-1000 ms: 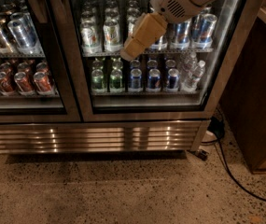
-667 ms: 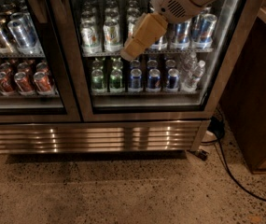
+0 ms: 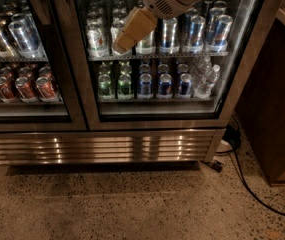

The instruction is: Open right fridge door

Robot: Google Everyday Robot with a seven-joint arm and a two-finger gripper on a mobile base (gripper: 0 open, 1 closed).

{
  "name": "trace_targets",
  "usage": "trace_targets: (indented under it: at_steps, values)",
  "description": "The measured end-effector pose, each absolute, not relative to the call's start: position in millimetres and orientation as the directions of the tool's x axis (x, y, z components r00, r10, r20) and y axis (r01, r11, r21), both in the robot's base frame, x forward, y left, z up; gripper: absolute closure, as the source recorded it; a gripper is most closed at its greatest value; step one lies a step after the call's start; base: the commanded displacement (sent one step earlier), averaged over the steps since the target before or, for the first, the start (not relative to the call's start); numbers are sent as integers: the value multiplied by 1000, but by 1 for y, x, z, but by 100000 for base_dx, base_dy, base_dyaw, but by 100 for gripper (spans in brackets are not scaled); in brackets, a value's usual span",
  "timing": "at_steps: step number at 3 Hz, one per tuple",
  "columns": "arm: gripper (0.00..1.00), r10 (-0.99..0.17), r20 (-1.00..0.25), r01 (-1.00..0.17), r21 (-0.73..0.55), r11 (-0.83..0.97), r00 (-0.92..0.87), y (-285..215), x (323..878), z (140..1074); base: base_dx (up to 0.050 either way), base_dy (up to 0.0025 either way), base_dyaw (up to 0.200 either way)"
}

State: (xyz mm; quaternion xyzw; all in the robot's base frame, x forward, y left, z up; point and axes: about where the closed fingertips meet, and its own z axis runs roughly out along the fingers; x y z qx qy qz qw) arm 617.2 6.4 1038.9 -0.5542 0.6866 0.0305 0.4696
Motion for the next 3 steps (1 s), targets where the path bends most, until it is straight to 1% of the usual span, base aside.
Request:
trace_targets:
  at_steps: [1,3]
  values:
    - [0,-729,-681,-762,-510,399,74,23,645,1039,0,0,0]
    - [0,-691,-713,-743,-526,413,120,57,690,1034,0,0,0]
